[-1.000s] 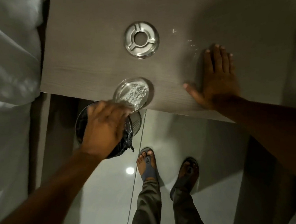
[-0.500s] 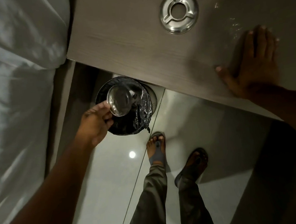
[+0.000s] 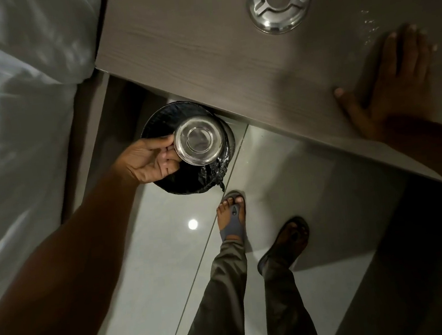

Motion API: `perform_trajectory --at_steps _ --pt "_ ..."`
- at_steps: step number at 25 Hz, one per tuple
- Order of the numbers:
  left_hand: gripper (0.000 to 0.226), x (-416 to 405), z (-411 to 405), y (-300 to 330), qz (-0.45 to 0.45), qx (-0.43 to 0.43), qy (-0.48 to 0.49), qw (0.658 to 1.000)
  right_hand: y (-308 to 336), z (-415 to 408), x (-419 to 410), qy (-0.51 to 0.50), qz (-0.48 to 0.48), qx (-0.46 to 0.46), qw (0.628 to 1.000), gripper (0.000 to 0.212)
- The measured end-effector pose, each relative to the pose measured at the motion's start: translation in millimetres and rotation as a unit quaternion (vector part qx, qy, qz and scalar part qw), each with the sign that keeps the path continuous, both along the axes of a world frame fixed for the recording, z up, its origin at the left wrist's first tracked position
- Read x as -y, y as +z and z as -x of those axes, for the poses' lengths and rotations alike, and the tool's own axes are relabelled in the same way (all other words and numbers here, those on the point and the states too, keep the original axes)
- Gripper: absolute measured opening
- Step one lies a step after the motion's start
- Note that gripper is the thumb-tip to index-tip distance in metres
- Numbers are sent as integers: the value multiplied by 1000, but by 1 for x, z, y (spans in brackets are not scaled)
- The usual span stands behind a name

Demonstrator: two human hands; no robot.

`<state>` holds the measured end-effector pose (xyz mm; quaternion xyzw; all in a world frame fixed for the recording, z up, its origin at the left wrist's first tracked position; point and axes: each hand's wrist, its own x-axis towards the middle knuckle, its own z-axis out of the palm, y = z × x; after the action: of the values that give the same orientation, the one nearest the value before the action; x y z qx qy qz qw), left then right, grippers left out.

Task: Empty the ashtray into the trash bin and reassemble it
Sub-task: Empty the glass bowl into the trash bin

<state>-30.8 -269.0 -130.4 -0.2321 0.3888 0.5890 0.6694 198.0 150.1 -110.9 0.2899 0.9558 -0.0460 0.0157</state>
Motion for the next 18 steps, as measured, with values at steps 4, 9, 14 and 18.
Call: perform_trajectory --at_steps 4,9,14,18 --pt "5 -4 6 -8 6 0 -52 999 1 1 0 4 -8 10 1000 116" --pt "3 -8 9 -10 12 5 -62 998 1 0 0 5 -8 9 1000 116" --pt "4 -7 10 -10 20 15 -86 996 1 2 0 0 -5 17 1000 116" --pt "4 -5 11 -7 17 23 -93 995 3 2 0 -4 -4 19 1000 116"
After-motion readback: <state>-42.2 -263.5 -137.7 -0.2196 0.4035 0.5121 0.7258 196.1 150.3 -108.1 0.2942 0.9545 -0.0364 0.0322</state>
